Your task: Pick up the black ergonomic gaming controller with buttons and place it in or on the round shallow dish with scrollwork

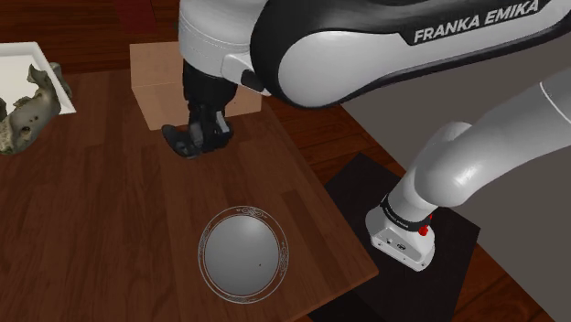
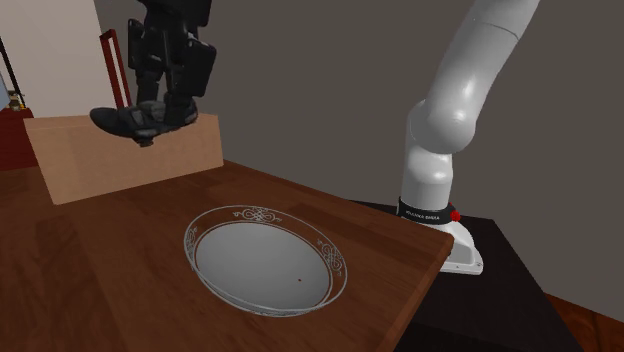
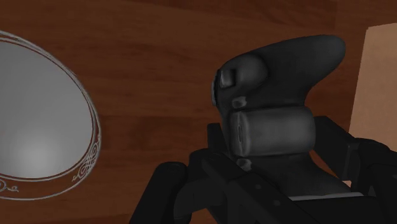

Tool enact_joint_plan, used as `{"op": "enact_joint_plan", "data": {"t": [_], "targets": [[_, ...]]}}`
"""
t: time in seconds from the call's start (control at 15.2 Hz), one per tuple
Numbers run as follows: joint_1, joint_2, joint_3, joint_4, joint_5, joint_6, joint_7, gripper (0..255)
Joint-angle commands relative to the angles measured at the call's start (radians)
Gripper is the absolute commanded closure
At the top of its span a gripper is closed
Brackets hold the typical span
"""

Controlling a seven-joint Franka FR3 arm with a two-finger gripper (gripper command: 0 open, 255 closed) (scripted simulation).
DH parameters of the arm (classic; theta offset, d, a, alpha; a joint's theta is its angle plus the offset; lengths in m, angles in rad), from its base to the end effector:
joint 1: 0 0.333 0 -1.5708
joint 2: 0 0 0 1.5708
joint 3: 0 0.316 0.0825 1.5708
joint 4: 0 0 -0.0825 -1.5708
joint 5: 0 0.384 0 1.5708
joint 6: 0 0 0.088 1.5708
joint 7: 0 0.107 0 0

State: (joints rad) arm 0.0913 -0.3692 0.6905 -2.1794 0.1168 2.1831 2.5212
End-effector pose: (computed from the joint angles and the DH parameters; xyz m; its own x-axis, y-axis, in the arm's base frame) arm 0.3273 0.3744 0.5342 -0.1934 -0.9665 -0.1687 -0.9344 0.2339 -0.2687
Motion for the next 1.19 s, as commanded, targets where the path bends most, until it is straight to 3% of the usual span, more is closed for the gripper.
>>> {"op": "enact_joint_plan", "data": {"t": [0.0, 0.79, 1.12], "targets": [[0.026, -0.044, 0.009, -0.022, 0.024, -0.016, 0.022, 255], [0.188, -0.258, 0.113, -0.084, 0.144, -0.136, 0.215, 255], [0.196, -0.260, 0.139, -0.130, 0.157, -0.089, 0.231, 255]]}}
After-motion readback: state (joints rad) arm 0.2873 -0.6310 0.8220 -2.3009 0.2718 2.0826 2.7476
